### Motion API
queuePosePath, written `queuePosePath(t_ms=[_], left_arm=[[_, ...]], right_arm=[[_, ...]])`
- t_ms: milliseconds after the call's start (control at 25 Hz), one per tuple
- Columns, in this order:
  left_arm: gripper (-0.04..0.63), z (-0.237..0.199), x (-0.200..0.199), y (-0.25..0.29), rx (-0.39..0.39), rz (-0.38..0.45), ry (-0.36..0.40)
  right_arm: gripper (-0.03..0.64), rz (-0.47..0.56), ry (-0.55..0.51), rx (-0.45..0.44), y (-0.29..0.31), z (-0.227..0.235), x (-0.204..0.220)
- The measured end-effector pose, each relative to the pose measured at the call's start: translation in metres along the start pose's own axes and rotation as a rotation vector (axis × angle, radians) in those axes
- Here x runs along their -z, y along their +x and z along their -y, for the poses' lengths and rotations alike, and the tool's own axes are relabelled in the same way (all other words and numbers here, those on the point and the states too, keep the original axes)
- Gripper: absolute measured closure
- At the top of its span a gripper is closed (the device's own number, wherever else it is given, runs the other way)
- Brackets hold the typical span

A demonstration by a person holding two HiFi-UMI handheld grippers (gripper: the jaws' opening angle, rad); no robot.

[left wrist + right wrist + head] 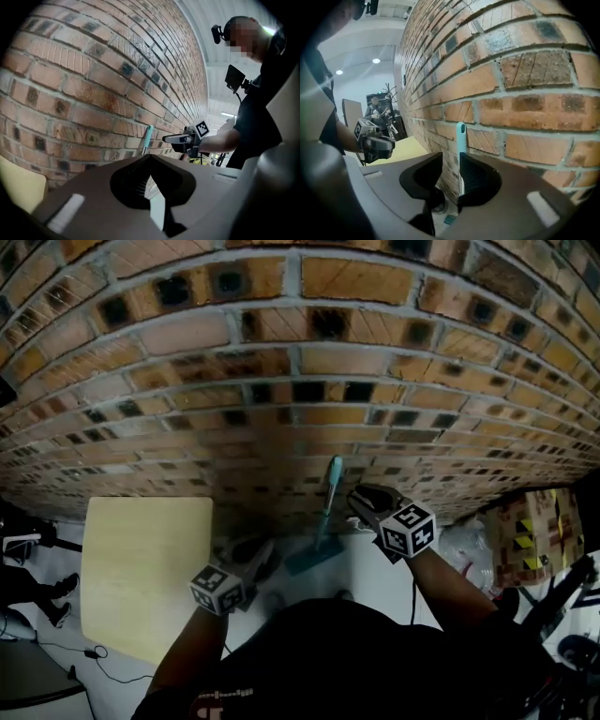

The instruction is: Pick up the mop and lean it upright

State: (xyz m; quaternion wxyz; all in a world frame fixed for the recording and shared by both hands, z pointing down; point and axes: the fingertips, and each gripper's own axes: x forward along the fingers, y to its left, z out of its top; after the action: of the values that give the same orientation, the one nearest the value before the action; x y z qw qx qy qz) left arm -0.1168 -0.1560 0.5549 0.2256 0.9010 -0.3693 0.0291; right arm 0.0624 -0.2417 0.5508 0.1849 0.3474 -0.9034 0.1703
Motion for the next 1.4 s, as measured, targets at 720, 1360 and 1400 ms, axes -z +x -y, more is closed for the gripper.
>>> queuePosePath(t_ms=[720,1360,1400], left_arm=[[0.595,-0.003,0.033,0.016,0.045,-0.051,-0.08],[0.595,-0.003,0.045,0.005,0.036,-0.062,-0.102],[0.595,-0.002,0.044,0.005,0.037,-0.062,-0.103]], right_arm=[[0.444,-0.02,0.03,0.131,0.08,0.028,0.007],[0.502,-0.029,0.003,0.121,0.072,0.024,0.011],[0.502,-0.032,0.001,0.119,0.071,0.024,0.012]])
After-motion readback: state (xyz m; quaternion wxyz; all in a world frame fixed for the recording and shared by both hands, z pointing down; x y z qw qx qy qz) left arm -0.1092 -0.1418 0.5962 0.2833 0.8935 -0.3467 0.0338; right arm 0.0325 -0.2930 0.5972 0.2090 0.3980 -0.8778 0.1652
